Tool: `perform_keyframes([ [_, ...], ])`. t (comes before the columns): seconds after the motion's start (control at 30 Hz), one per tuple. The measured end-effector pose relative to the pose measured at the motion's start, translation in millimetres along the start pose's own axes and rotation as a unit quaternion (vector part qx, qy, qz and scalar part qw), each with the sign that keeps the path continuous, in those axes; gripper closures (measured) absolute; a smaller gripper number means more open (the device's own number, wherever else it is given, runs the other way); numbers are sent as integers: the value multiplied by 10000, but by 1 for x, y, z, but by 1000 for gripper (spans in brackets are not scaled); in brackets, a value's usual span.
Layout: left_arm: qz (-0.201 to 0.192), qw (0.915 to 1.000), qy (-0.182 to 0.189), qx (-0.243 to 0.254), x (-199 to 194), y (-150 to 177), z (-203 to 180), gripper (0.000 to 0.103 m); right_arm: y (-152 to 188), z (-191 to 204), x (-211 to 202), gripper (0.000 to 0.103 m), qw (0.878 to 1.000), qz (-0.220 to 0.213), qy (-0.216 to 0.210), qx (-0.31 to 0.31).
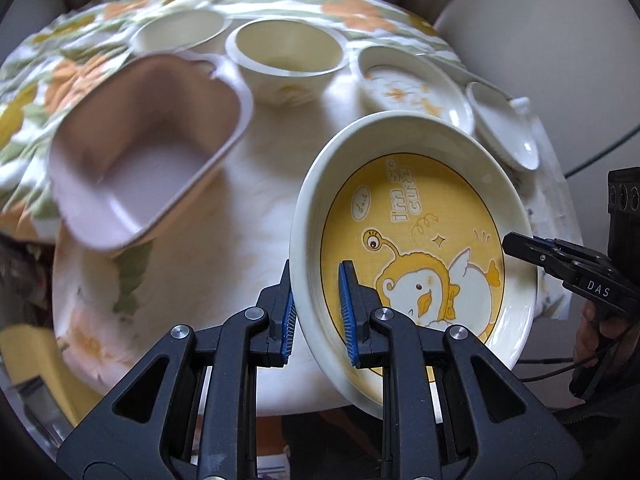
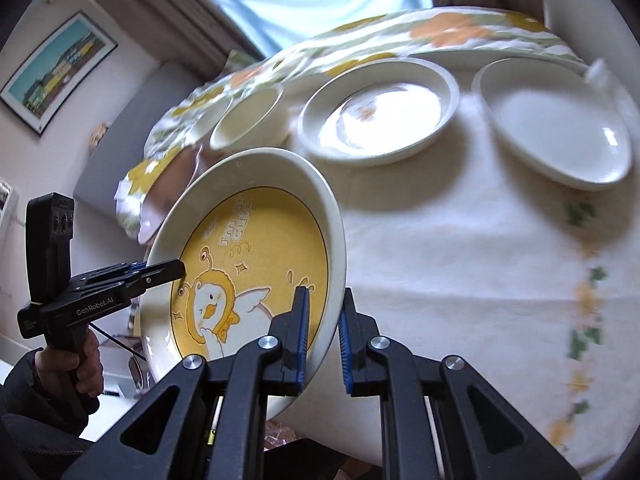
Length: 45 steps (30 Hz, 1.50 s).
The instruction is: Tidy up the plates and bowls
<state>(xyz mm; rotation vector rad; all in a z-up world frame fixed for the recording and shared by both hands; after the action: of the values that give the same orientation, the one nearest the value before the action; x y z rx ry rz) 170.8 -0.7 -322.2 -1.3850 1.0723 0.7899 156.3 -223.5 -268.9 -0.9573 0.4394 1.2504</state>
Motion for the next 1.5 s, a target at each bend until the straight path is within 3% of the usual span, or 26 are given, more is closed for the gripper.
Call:
perform_keyframes([
  [0.27, 139, 9993, 27, -337, 31, 17, 59, 86, 2, 21, 58, 90, 9993, 346, -60, -149],
  [0.43, -5, 9993, 72, -368, 31, 18, 66, 86, 0, 19, 65, 90, 9995, 263, -123, -106],
  [0.87, 179, 9992, -184, -292, 35, 14, 61, 85, -1, 25, 68, 90, 9983, 444, 263, -260],
  [1.0, 191, 9993, -218, -216, 38, 13, 51, 71, -2, 29, 71, 87, 9975, 475, 363, -383],
  [1.07, 136, 9995, -232, -177, 37, 13, 47, 48, -3, 30, 72, 84, 9974, 473, 382, -397],
  [1.13, 41, 9993, -339, -130, 35, 12, 43, 36, -4, 31, 73, 81, 9975, 436, 381, -400],
  [1.37, -107, 9965, -753, -334, 14, 14, 37, 36, -12, 27, 43, 81, 9983, 266, 258, -446],
  [1.5, -489, 9933, -978, -365, -23, 8, 10, 36, -16, 21, -1, 81, 9983, -6, 210, -541],
])
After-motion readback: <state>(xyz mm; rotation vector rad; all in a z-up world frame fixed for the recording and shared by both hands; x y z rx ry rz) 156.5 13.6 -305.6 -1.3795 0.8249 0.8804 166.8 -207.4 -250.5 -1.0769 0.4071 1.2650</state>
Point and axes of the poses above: each gripper's, at about its wrist camera, not at the fingertips, and x roughly the way its jaws point, z to its left, y to its underside, the point moved 7 cm from there along x, roughly the way its jaws point, and after that the axes turned 8 degrees about -y, right-handed, at the moved point
